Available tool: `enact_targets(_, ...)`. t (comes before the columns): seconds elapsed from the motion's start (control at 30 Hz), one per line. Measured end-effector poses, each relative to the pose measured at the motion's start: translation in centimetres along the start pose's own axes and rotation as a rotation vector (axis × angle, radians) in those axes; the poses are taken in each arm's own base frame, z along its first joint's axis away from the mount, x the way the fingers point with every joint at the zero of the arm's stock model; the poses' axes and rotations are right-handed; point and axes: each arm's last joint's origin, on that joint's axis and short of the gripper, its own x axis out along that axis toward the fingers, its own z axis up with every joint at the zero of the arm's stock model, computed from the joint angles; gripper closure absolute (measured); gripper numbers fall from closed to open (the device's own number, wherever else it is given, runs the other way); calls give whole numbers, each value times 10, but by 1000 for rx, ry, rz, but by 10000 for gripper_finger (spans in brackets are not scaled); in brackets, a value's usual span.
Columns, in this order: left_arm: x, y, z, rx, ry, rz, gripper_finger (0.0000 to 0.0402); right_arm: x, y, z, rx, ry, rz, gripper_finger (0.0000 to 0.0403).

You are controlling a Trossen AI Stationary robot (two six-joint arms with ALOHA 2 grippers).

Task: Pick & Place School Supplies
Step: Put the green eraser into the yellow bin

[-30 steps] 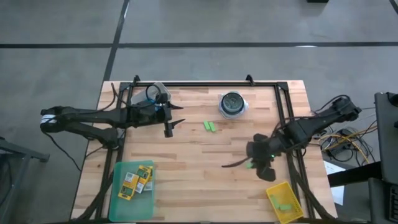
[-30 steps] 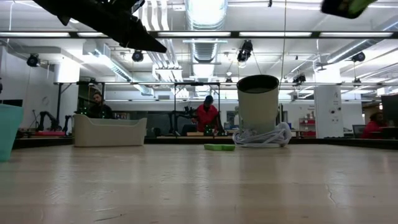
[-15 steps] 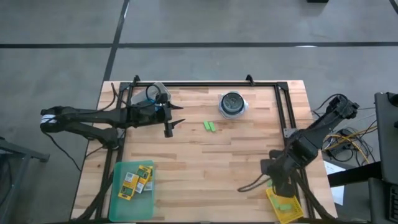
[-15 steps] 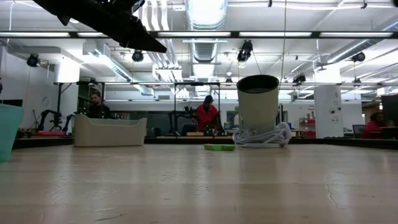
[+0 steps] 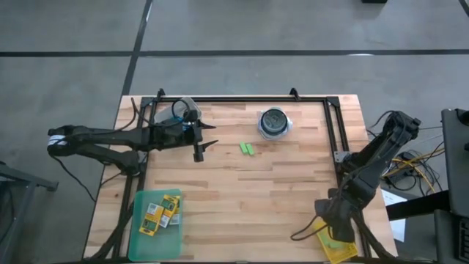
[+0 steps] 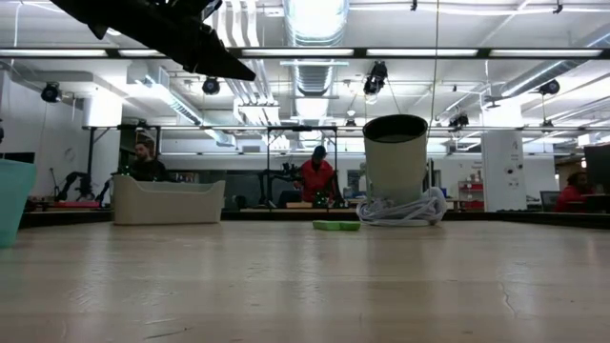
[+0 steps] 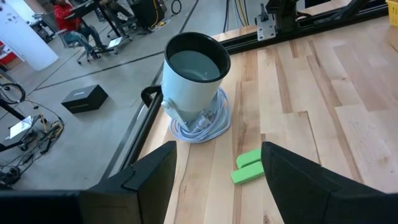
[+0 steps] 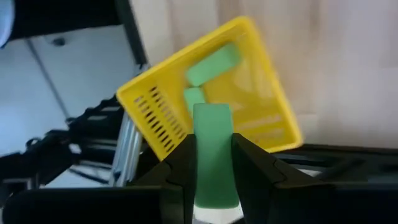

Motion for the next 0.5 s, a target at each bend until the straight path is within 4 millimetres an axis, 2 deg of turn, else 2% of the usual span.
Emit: enact_targets(0.5, 0, 0, 0, 0, 0, 0, 161, 45, -14, 4, -102, -28, 117, 323)
